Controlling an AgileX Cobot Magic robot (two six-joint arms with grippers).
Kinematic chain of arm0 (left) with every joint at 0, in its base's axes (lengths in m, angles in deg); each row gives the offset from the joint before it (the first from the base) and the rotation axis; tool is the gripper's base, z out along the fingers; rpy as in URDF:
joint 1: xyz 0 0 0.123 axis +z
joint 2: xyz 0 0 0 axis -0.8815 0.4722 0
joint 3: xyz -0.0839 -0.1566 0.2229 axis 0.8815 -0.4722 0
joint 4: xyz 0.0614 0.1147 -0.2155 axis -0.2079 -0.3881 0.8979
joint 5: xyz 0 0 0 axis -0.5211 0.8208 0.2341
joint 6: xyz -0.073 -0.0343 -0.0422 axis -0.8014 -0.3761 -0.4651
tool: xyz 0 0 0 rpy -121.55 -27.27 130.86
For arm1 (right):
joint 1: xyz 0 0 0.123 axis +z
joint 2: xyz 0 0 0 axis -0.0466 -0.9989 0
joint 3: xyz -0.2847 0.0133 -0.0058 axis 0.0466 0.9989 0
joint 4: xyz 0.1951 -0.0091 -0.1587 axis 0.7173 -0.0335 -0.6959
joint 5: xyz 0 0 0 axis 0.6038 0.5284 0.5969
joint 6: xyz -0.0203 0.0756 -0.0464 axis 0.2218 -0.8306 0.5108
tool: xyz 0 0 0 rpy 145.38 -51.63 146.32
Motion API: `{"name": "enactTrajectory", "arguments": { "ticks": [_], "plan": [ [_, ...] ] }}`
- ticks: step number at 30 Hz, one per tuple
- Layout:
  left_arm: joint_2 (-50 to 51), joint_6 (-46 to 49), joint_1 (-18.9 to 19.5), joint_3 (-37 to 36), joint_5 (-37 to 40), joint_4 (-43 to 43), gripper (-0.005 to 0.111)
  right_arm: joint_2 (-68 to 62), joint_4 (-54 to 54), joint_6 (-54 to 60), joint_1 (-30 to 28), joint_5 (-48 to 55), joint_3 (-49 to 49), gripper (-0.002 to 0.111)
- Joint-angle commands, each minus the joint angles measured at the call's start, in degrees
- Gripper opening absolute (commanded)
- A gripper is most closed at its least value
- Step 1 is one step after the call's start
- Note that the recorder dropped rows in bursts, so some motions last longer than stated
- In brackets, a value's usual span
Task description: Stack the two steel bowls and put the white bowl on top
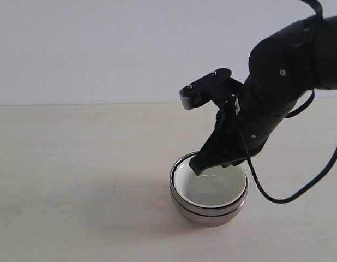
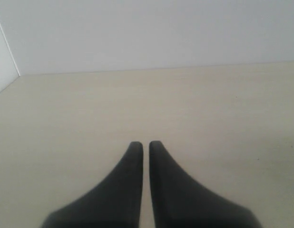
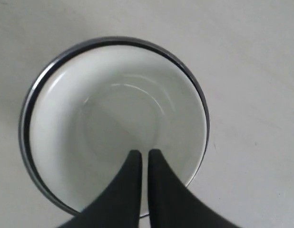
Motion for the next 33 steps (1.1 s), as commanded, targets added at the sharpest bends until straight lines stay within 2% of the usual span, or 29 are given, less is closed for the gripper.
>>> {"name": "enactTrajectory", "arguments": {
  "ticks": [1,10,26,33],
  "plan": [
    [-0.23,-0.47,0.22,-0.23,0.06,-0.08,0.004,0.19,-4.03,-4.15,-0.04,-2.53,3.16,0.000],
    [-0.23,-0.47,0.22,-0.23,0.06,-0.08,0.004,0.19,-12.98,-13.59,-0.04,0.12,4.26,0.000],
    [-0.23,-0.47,0.22,-0.23,0.06,-0.08,0.004,-2.43,-12.76,-15.46,-3.68,-3.99,6.23,0.000],
    [-0.23,-0.47,0.22,-0.23,0.06,-0.08,0.004,-2.43,-7.19,-12.09,-3.68,-9.38,7.50,0.000]
  ]
}}
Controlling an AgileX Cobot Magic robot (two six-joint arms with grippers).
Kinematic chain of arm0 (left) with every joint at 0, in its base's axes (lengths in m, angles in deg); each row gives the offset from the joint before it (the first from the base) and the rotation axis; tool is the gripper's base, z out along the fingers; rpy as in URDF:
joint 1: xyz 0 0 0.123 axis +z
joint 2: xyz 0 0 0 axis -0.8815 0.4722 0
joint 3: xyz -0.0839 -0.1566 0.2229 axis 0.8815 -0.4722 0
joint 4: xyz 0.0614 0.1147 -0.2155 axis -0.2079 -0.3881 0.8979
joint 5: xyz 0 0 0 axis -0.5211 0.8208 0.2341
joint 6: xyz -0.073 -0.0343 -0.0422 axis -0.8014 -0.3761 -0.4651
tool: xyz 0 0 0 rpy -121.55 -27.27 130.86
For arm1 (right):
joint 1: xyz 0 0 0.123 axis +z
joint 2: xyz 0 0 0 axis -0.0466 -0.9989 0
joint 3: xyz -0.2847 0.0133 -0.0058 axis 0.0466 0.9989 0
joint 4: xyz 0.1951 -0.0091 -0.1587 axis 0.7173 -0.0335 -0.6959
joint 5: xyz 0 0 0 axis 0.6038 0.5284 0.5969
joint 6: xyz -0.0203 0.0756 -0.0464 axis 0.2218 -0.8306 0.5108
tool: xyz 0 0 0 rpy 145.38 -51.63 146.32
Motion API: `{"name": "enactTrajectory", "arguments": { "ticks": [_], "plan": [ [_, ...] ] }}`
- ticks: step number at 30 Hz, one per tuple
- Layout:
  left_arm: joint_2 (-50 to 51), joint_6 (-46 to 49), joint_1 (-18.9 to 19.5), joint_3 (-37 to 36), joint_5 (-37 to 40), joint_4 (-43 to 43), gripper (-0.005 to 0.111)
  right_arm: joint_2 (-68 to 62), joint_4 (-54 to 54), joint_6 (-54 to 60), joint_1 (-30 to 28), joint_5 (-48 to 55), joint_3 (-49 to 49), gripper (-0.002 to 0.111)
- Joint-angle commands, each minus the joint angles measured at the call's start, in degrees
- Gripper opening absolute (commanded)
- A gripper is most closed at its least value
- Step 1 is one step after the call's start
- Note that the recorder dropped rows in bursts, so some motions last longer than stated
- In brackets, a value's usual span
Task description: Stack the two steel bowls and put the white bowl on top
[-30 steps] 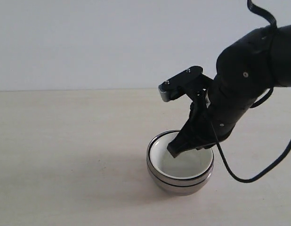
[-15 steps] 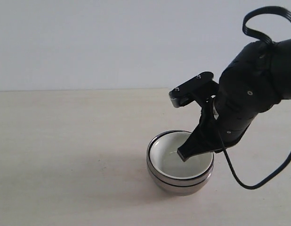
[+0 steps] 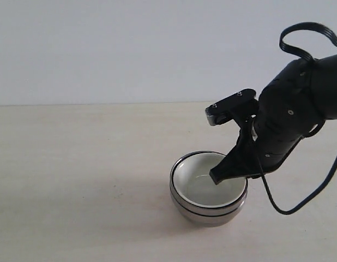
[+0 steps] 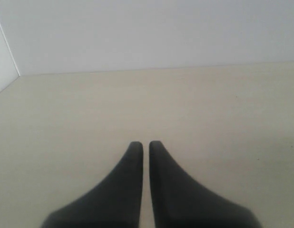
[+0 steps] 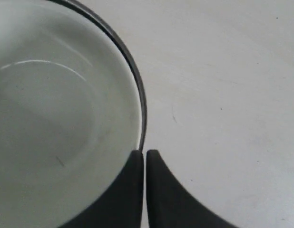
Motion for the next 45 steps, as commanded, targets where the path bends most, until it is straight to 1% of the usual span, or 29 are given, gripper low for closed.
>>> {"name": "enactTrajectory", "arguments": {
  "ticks": [1,7,14,16,20,24,26,32,45],
  "plan": [
    [-0.23,-0.47,0.22,-0.23,0.06,-0.08,0.004,-0.07,4.00,3.29,-0.37,-4.19,1.57,0.000],
    [-0.23,-0.47,0.22,-0.23,0.06,-0.08,0.004,-0.72,3.66,3.29,-0.37,-5.02,1.80,0.000],
    [-0.23,-0.47,0.22,-0.23,0.06,-0.08,0.004,4.91,4.55,3.16,-0.11,-6.54,1.80,0.000],
    [-0.23,-0.47,0.22,-0.23,0.06,-0.08,0.004,6.48,6.62,4.11,0.91,-8.04,1.80,0.000],
    [-0.23,-0.47,0.22,-0.23,0.06,-0.08,0.004,6.34,13.94,10.73,5.20,-12.74,1.80,0.000],
    [-0.23,-0.47,0.22,-0.23,0.06,-0.08,0.004,3.35,15.87,10.86,7.34,-17.06,1.80,0.000],
    [-0.23,-0.47,0.22,-0.23,0.06,-0.08,0.004,1.41,17.76,10.86,7.34,-18.06,1.80,0.000],
    [-0.23,-0.47,0.22,-0.23,0.06,-0.08,0.004,-3.28,17.88,10.86,7.34,-20.72,1.80,0.000],
    [-0.23,-0.47,0.22,-0.23,0.06,-0.08,0.004,-2.50,18.11,10.59,7.34,-26.24,1.80,0.000]
  ]
}}
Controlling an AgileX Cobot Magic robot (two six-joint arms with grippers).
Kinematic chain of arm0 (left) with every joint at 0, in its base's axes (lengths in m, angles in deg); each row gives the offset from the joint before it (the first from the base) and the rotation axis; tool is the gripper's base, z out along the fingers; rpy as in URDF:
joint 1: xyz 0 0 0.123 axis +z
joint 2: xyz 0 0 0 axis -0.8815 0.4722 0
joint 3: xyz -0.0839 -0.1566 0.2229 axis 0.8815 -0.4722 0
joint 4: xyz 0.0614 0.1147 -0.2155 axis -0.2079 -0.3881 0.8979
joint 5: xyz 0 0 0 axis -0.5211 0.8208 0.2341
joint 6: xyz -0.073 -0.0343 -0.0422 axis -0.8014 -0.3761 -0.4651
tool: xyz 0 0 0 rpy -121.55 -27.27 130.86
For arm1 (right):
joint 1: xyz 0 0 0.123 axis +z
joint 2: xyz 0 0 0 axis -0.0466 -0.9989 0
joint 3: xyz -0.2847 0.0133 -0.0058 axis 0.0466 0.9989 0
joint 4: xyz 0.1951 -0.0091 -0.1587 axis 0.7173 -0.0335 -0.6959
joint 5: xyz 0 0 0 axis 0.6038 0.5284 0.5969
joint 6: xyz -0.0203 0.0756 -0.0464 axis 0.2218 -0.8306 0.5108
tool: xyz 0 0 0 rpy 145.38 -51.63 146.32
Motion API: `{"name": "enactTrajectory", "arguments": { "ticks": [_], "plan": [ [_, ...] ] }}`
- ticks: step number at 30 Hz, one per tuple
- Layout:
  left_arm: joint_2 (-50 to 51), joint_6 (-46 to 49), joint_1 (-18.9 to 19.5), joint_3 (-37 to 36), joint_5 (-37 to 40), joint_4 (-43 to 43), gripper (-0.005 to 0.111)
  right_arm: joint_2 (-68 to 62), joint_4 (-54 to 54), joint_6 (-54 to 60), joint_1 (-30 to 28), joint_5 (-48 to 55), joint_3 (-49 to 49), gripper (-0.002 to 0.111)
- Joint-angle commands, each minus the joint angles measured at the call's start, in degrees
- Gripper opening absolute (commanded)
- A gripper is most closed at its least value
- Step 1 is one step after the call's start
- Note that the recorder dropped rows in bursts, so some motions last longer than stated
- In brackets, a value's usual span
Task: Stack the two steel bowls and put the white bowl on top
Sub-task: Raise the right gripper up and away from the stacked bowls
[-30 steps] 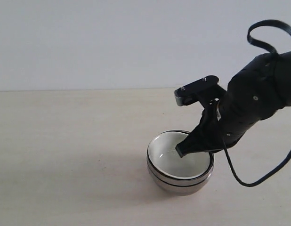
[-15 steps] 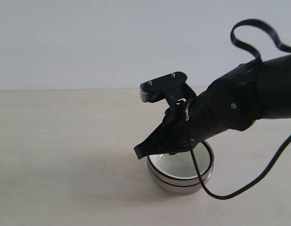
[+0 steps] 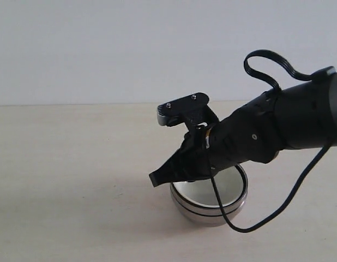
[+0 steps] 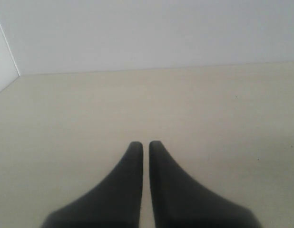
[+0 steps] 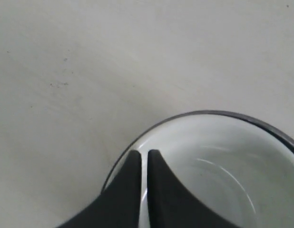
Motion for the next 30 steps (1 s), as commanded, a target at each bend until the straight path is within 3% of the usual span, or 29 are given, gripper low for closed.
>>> {"name": "enactTrajectory", "arguments": {
  "ticks": [1,30],
  "plan": [
    [-0.23,-0.47,0.22,-0.23,0.06,-0.08,0.004,1.02,0.70,-0.12,0.03,-1.77,0.23,0.000],
    [-0.23,-0.47,0.22,-0.23,0.06,-0.08,0.004,-1.11,1.46,1.16,0.03,-5.77,0.23,0.000]
  ]
}}
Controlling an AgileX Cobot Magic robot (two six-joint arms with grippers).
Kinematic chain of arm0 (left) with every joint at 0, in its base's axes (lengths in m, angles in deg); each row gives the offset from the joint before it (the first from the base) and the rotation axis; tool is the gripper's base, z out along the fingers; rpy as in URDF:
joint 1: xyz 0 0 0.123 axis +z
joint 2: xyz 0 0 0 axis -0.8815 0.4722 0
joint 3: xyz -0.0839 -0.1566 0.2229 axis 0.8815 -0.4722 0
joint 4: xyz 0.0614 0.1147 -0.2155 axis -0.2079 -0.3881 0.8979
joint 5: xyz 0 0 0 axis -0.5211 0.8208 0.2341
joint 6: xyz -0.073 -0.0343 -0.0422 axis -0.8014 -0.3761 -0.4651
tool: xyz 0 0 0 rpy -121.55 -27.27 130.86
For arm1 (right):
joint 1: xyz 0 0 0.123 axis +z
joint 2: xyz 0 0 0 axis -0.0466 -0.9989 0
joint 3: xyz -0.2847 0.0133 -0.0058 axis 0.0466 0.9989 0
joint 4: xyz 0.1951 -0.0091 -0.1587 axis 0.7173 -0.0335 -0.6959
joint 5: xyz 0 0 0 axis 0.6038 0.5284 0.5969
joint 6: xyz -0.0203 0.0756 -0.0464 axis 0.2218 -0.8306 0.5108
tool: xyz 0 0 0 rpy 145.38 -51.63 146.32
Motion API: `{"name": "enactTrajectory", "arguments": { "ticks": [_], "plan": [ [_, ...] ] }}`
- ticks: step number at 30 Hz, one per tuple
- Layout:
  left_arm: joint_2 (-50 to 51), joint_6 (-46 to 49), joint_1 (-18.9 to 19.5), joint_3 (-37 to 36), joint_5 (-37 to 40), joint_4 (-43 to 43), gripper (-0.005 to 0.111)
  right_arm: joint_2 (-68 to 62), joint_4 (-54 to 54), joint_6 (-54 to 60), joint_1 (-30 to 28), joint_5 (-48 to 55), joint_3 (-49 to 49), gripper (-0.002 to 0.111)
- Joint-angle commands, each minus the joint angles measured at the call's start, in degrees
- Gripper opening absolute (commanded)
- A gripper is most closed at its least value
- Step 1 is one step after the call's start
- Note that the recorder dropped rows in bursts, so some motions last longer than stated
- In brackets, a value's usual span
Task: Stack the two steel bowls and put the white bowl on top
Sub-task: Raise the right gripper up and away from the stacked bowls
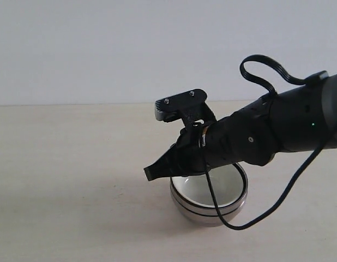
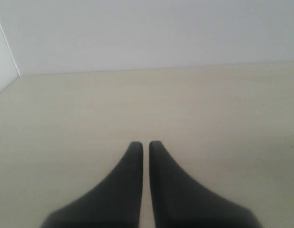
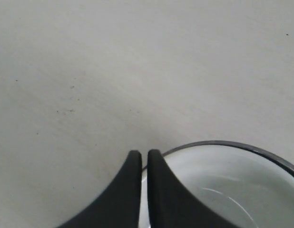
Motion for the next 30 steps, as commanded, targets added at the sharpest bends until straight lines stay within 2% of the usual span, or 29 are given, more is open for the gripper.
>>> {"name": "enactTrajectory", "arguments": {
  "ticks": [1,6,13,30],
  "plan": [
    [-0.23,-0.47,0.22,-0.23,0.06,-0.08,0.004,-0.32,0.03,0.64,0.03,-0.65,0.23,0.000],
    [-0.23,-0.47,0.22,-0.23,0.06,-0.08,0.004,-1.57,0.03,0.52,0.03,-3.20,0.23,0.000],
    [-0.23,-0.47,0.22,-0.23,0.06,-0.08,0.004,3.32,0.03,0.65,0.03,-1.06,0.23,0.000],
    [-0.23,-0.47,0.22,-0.23,0.06,-0.08,0.004,32.36,0.03,5.34,0.03,16.02,0.64,0.000]
  ]
}}
